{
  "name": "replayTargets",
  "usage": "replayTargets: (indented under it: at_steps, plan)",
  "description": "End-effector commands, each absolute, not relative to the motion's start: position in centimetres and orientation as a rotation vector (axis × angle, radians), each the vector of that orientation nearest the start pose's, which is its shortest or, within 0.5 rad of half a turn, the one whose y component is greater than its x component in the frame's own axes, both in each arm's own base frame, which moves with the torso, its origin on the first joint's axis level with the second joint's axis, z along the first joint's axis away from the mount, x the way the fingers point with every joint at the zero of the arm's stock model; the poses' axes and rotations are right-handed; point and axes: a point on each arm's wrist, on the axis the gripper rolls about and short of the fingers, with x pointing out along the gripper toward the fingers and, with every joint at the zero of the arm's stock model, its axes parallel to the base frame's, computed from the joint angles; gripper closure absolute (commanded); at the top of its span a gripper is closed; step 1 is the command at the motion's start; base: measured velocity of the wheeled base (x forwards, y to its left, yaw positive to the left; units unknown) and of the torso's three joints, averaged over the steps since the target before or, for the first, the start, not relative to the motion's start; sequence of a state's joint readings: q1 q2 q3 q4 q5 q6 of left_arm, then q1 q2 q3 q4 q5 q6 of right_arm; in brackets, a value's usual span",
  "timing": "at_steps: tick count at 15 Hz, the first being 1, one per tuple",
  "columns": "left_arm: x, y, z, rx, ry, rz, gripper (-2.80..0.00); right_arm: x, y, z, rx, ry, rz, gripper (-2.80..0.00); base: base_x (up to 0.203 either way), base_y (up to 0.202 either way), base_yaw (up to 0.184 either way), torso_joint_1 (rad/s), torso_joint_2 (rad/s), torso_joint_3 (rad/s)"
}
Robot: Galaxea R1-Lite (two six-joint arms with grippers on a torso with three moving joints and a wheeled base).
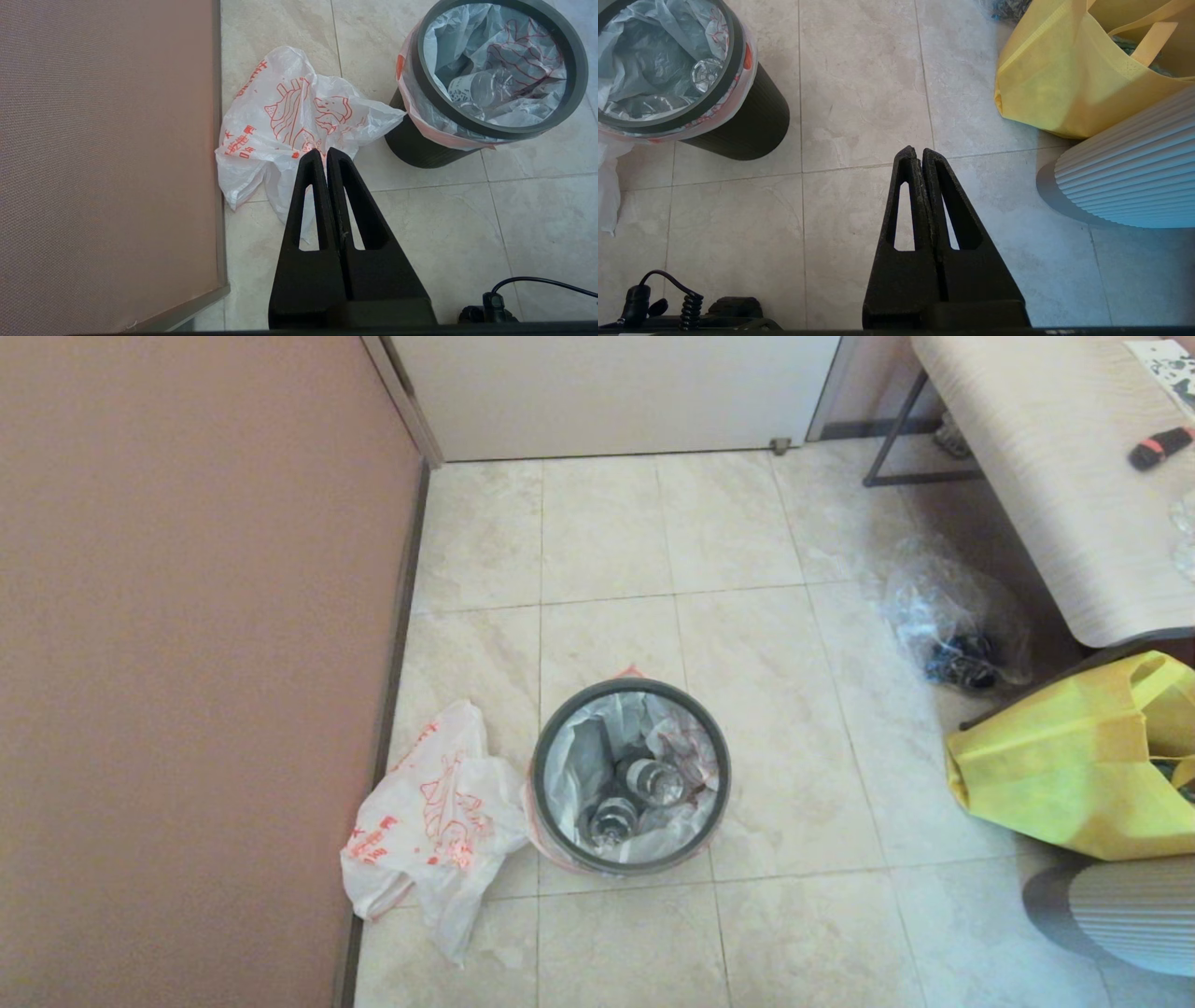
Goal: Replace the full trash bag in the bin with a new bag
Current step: Place the trash can ring on the floor
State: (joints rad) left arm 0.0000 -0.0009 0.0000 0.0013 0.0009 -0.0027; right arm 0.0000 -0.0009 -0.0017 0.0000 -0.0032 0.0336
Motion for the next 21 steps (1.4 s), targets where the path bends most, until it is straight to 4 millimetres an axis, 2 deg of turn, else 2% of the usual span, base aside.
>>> replayTargets:
  at_steps: [1,9,13,17,20,21]
  plan:
    - [-2.3,0.0,7.5,-0.003,0.002,0.001,0.0,-2.3,0.0,7.6,0.034,-0.002,-0.003,0.0,0.0,0.0,0.0,0.0,0.0,0.0]
    - [-2.3,0.0,7.5,-0.003,0.002,0.002,0.0,-2.3,0.0,7.6,0.032,-0.001,-0.003,0.0,0.0,0.0,0.0,0.0,0.0,0.0]
    - [-2.3,0.0,7.5,-0.003,0.002,0.002,0.0,-2.4,0.0,8.0,-0.024,0.004,-0.008,0.0,0.0,0.0,0.0,0.0,0.0,0.0]
    - [-2.3,0.0,7.5,-0.003,0.002,0.0,0.0,-2.2,0.0,12.8,-0.025,0.042,-0.007,0.0,0.0,0.0,0.0,0.0,0.0,0.0]
    - [-2.3,0.0,7.5,-0.003,0.002,0.0,0.0,-0.7,0.0,16.9,-0.041,0.089,0.0,0.0,0.0,0.0,0.0,0.0,0.0,0.0]
    - [-2.3,0.0,7.5,-0.003,0.002,0.002,0.0,0.2,0.0,17.7,-0.078,0.13,0.005,0.0,0.0,0.0,0.0,0.0,0.0,0.0]
